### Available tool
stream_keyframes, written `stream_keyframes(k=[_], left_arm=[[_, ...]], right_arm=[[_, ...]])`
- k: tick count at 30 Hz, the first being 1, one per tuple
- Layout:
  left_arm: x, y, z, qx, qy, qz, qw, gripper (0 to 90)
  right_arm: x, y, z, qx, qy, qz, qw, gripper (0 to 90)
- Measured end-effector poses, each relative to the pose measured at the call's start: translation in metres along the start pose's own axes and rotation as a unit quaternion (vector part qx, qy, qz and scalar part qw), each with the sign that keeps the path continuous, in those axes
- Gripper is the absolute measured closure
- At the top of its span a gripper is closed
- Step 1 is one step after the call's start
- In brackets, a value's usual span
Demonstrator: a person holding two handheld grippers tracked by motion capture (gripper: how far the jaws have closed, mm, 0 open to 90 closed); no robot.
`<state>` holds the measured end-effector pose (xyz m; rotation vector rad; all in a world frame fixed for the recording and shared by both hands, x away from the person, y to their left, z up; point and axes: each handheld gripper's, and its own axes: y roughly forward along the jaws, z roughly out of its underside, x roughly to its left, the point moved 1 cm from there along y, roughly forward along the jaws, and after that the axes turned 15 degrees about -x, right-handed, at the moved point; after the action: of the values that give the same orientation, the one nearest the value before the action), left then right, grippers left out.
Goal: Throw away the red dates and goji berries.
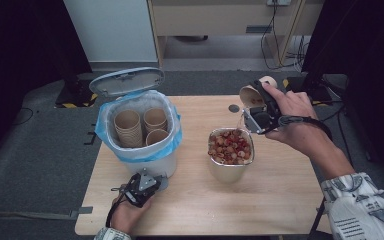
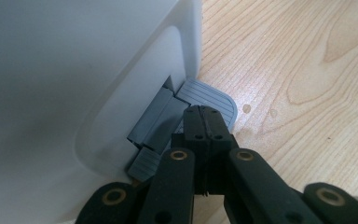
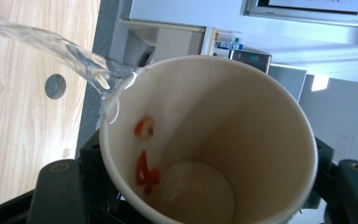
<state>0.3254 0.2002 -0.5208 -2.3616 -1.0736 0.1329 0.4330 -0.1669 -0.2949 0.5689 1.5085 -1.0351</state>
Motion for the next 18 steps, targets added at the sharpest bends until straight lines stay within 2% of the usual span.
stream_keyframes(k=[6,9,18], left_arm=[[0.0002,0.0000,0.0000,0.000,-0.001,0.000,1.0000,89.7],[0.0001,0.0000,0.0000,0.000,-0.001,0.001,1.0000,89.7],[0.0002,0.0000,0.0001,0.000,-0.001,0.001,1.0000,89.7]], right_arm=[[-0.0001,0.0007,-0.0009,0.002,-0.009,-0.001,1.0000,28.5],[-0.0014,-0.0001,-0.0022,0.004,-0.024,-0.001,0.9997,28.5],[-0.0009,0.0008,-0.0064,0.006,-0.039,0.001,0.9992,28.5]])
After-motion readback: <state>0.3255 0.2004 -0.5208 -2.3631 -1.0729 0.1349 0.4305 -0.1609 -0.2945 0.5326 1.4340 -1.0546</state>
